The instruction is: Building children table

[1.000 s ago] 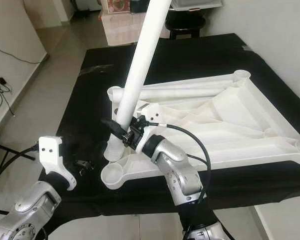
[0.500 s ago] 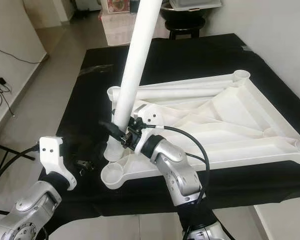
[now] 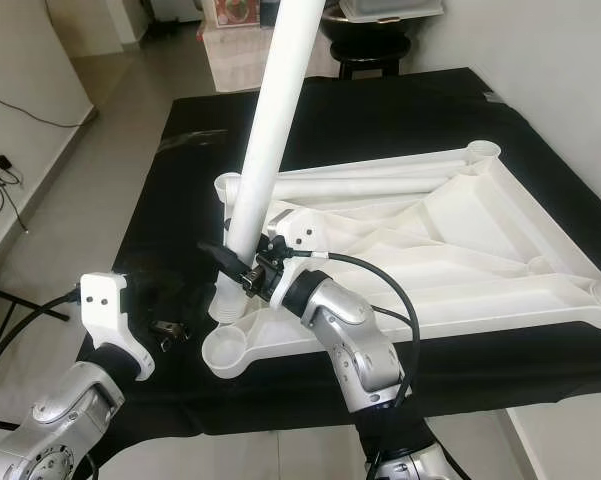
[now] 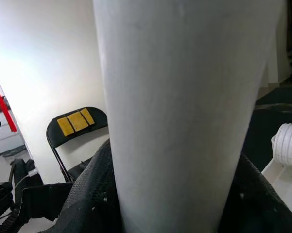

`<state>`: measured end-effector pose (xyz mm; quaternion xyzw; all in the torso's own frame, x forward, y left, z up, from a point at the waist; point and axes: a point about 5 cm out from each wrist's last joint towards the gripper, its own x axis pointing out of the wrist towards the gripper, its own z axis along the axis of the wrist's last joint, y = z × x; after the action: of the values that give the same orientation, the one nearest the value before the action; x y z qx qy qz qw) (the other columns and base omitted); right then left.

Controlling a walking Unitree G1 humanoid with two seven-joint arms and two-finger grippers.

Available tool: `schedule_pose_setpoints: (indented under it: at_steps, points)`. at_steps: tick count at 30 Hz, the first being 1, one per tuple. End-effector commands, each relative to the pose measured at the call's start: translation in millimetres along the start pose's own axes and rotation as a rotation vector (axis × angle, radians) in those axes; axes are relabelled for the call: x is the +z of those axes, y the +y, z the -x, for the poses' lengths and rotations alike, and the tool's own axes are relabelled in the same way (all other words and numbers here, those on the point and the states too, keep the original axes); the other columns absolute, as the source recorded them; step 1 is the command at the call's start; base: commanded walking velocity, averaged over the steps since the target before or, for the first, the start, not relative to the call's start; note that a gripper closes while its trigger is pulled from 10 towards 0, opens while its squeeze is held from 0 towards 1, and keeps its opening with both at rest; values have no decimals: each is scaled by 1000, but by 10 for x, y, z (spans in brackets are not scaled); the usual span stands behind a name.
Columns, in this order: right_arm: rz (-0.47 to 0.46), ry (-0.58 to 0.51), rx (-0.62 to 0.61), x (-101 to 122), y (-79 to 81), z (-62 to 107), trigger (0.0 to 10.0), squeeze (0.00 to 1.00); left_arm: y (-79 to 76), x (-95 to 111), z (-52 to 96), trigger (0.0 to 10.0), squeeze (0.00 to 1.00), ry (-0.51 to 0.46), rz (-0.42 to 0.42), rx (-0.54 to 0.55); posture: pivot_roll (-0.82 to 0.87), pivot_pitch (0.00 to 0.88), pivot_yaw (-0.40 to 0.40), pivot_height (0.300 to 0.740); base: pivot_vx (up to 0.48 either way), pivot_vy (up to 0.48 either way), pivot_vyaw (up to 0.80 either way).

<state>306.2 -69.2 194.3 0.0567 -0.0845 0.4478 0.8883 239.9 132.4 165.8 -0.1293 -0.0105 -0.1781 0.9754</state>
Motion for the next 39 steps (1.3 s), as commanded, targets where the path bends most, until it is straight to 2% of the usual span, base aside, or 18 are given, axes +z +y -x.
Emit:
schedule_pose_setpoints:
  at_steps: [1,19,27,28,29,30,32,33,37,39]
  points:
    - [-20,72,15,-159,43,-2,10000,0,42,-45,13,10000,0,14,1,24,-33,117,63,740,0,0,0]
    - [-9,75,24,-161,45,-9,10000,0,44,-39,3,10000,0,9,-1,24,-36,111,59,740,0,0,0]
    - [-7,71,48,-138,55,-4,10000,0,-25,-27,18,10000,0,24,-49,-19,-37,116,57,740,0,0,0]
    - [-4,69,62,-128,61,-2,10000,0,-52,-23,26,10000,0,29,-59,-38,-37,116,57,740,0,0,0]
    - [5,72,160,-53,116,5,10000,0,-155,-5,75,10000,0,48,-65,-122,-33,121,57,740,0,0,0]
    - [5,73,205,-19,142,10,10000,0,-190,1,96,10000,0,56,-61,-152,-33,121,57,740,0,0,0]
    - [4,74,233,2,158,13,10000,0,-212,5,109,10000,0,60,-58,-171,-33,121,57,740,0,0,0]
    - [22,79,290,58,184,18,10000,0,-242,4,146,10000,0,70,-56,-197,-29,125,60,740,0,0,0]
    - [36,83,324,94,199,21,10000,0,-260,2,170,10000,0,76,-57,-212,-29,125,60,740,0,0,0]
    - [104,125,462,179,269,36,10000,0,-283,-7,240,10000,0,95,-58,-232,-19,130,62,740,0,0,0]
